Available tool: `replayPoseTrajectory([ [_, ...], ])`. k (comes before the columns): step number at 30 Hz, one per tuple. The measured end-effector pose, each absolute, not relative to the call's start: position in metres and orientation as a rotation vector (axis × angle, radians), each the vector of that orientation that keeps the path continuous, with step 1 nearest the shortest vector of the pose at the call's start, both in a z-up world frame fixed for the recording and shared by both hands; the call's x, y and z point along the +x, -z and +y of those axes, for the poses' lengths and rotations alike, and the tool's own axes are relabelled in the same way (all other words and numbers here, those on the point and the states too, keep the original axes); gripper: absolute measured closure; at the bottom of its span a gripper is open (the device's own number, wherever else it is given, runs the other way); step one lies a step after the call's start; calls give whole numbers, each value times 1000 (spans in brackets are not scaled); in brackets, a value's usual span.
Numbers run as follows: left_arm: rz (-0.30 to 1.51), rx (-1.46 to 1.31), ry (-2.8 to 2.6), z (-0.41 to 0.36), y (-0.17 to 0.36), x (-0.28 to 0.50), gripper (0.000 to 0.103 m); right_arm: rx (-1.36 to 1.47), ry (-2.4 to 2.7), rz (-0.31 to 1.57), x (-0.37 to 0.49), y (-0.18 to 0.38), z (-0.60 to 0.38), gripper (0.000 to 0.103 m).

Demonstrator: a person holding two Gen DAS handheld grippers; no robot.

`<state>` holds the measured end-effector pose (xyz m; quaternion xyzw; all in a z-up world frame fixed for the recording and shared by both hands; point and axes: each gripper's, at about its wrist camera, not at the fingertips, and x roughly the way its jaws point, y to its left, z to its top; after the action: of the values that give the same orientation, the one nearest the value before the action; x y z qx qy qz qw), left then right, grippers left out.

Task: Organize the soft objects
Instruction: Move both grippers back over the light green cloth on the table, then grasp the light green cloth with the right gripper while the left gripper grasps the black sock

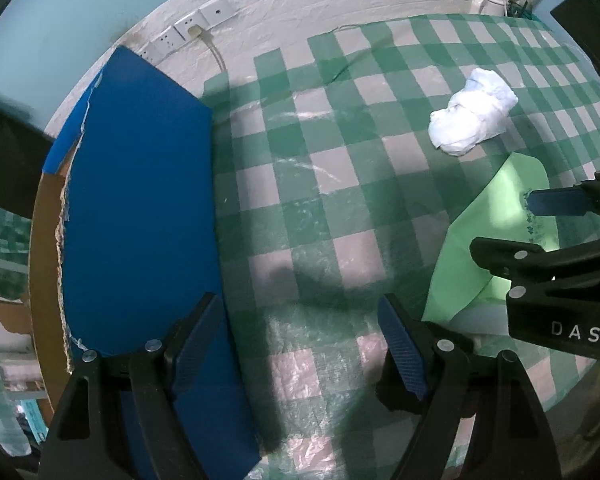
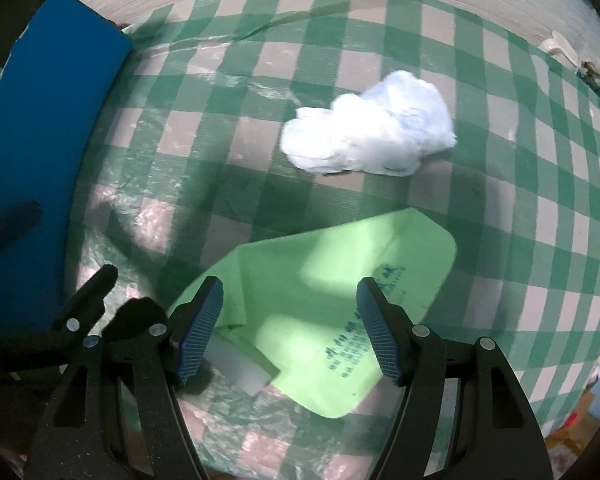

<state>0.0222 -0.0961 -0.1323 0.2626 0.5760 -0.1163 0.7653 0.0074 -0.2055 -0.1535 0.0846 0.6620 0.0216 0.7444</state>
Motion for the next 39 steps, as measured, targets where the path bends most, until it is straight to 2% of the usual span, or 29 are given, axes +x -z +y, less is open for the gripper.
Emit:
replayPoseTrajectory([
  [15, 1277, 549, 272, -91, 134, 28, 22, 39, 1, 1495, 9, 181, -190, 33],
  [19, 1271, 540, 296, -93, 128, 26, 21, 62, 42, 1505, 5, 184, -211, 32],
  [21, 1264, 551, 309, -97, 127, 21, 17, 76, 60, 1507, 5, 184, -222, 31],
  [31, 1289, 544, 390, -112, 128, 7, 17, 224, 148, 1492, 1, 183, -293, 31],
  [39, 1312, 558, 399, -117, 133, -4, 13, 186, 137, 1503, -6, 178, -298, 31],
])
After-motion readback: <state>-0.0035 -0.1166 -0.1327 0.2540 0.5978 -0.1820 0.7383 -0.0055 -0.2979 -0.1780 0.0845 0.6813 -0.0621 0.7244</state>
